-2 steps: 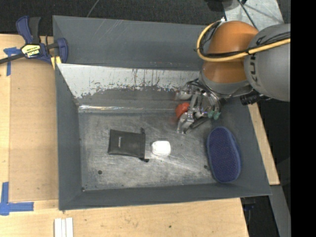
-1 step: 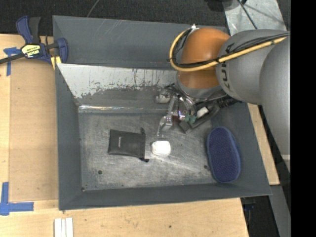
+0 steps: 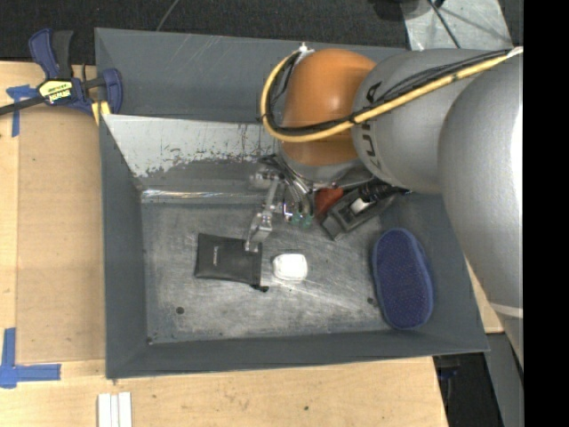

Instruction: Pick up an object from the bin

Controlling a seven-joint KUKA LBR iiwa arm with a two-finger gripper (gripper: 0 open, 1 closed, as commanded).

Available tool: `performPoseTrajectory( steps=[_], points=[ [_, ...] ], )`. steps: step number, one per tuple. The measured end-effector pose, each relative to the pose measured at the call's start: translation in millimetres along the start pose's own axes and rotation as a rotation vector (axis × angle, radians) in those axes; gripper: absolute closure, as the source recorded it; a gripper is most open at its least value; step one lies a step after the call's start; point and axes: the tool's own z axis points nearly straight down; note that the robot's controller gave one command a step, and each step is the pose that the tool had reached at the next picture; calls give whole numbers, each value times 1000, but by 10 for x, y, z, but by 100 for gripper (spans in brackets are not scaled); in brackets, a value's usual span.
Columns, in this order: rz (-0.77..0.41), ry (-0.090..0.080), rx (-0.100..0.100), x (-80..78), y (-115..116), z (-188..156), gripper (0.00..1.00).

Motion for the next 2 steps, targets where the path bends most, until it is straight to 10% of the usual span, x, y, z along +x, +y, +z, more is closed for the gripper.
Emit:
performPoseTrajectory(
  steps=[1, 2],
  points=[
    [253, -7, 2, 331, 336, 628, 0],
    [254, -22, -6, 289, 348, 590, 100]
  ],
)
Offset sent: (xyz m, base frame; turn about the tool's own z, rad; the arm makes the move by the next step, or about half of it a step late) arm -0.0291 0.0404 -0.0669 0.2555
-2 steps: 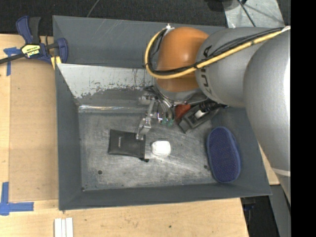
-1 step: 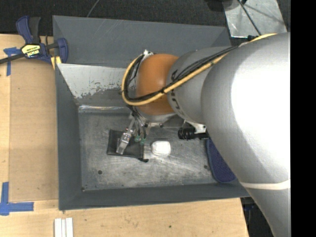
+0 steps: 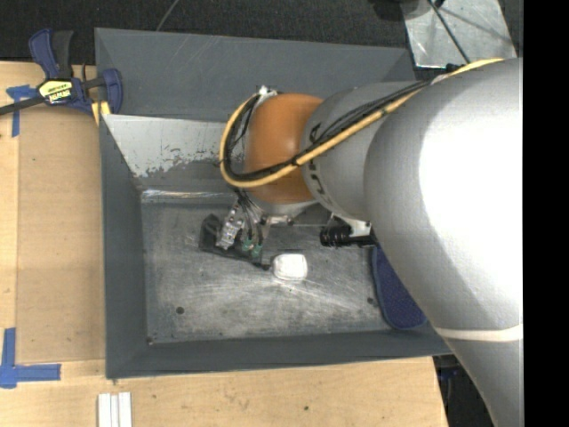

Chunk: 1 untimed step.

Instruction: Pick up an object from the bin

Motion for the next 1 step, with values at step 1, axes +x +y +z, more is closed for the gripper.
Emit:
performPoseTrajectory(
  steps=[1],
  points=[
    [-44, 13, 5, -51, 89, -1281, 100]
  ],
)
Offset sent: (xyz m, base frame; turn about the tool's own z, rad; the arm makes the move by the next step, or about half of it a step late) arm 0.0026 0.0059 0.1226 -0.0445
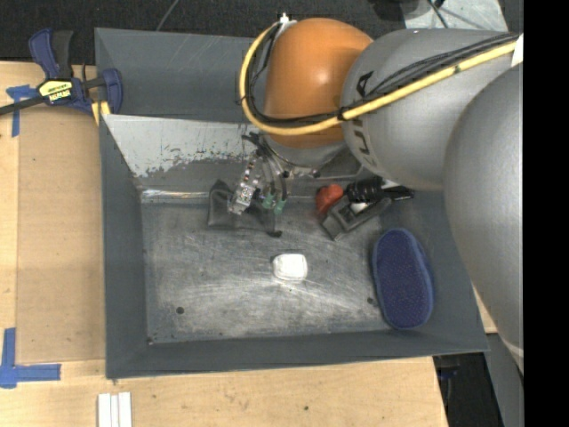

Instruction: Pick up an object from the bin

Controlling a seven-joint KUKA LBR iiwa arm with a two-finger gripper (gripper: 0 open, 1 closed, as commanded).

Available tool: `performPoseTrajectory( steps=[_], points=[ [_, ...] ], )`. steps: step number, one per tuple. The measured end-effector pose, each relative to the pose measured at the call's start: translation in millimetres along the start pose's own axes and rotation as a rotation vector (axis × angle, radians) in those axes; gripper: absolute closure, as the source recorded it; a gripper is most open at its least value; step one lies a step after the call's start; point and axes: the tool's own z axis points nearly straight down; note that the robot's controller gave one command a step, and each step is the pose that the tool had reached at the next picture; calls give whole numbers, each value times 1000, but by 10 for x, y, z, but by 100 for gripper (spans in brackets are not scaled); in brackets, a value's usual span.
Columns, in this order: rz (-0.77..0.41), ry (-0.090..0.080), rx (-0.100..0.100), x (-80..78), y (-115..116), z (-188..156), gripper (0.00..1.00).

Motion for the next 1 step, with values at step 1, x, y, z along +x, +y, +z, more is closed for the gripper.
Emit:
performPoseTrajectory(
  steps=[1],
  points=[
    [-279, 8, 4, 168, -297, -250, 100]
  ],
)
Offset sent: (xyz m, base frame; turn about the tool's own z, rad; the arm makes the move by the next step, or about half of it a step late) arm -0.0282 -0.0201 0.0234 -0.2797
